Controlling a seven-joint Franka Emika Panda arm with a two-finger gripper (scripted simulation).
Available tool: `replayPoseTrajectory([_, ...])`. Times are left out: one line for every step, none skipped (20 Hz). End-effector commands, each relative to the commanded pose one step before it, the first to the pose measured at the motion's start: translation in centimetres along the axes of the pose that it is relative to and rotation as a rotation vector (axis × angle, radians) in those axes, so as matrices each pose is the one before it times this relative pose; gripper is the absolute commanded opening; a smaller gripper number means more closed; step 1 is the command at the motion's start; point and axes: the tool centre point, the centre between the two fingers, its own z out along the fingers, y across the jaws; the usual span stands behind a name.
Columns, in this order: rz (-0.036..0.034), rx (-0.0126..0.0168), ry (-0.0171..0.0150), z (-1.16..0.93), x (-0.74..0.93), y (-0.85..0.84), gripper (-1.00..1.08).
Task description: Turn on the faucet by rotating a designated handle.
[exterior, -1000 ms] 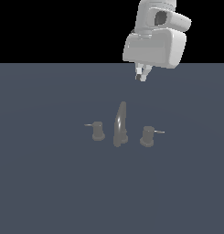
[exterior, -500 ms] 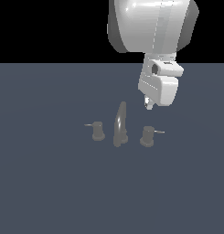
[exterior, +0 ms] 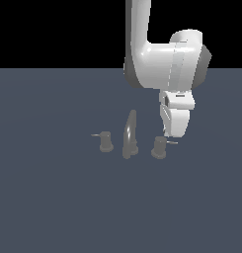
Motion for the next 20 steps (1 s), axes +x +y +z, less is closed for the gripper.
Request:
replayPoseTrajectory([0.03141,0.00117,0.00944,0.886,0.488,0.001,-1.00])
replayPoseTrajectory([0.00787,-0.00004,0.00239,0.239,0.125,0.013,-1.00])
replayPoseTrajectory([0.00612,-0.00002,0.00188,0.186,0.098,0.010,-1.00])
replayPoseTrajectory([0.00433,-0.00001,0.00133,0.133,0.068,0.007,-1.00])
replayPoseTrajectory([0.00264,-0.00001,0.00082,0.080,0.043,0.005,-1.00])
replayPoseTrajectory([0.00093,0.00000,0.00029,0.026,0.017,0.002,-1.00])
replayPoseTrajectory([0.00000,0.00000,0.00000,0.000,0.000,0.000,-1.00])
replayPoseTrajectory([0.00000,0.00000,0.00000,0.000,0.000,0.000,-1.00])
replayPoseTrajectory([0.00000,0.00000,0.00000,0.000,0.000,0.000,-1.00])
replayPoseTrajectory([-0.00117,-0.00065,-0.00034,-0.007,-0.013,0.020,-1.00])
replayPoseTrajectory([0.00000,0.00000,0.00000,0.005,0.178,0.324,-1.00])
replayPoseTrajectory([0.00000,0.00000,0.00000,0.005,0.179,0.326,-1.00])
replayPoseTrajectory([0.00000,0.00000,0.00000,0.005,0.181,0.328,-1.00])
replayPoseTrajectory([0.00000,0.00000,0.00000,0.005,0.182,0.330,-1.00])
replayPoseTrajectory([0.00056,0.00036,0.00017,-0.017,0.214,0.339,-1.00])
replayPoseTrajectory([0.00000,0.00000,0.00000,0.005,0.185,0.334,-1.00])
replayPoseTrajectory([0.00000,0.00000,0.00000,0.005,0.186,0.336,-1.00])
replayPoseTrajectory([0.00000,0.00000,0.00000,0.005,0.188,0.337,-1.00])
replayPoseTrajectory([0.00000,0.00000,0.00000,0.005,0.190,0.339,-1.00])
replayPoseTrajectory([0.00000,0.00000,0.00000,0.000,0.000,0.000,-1.00])
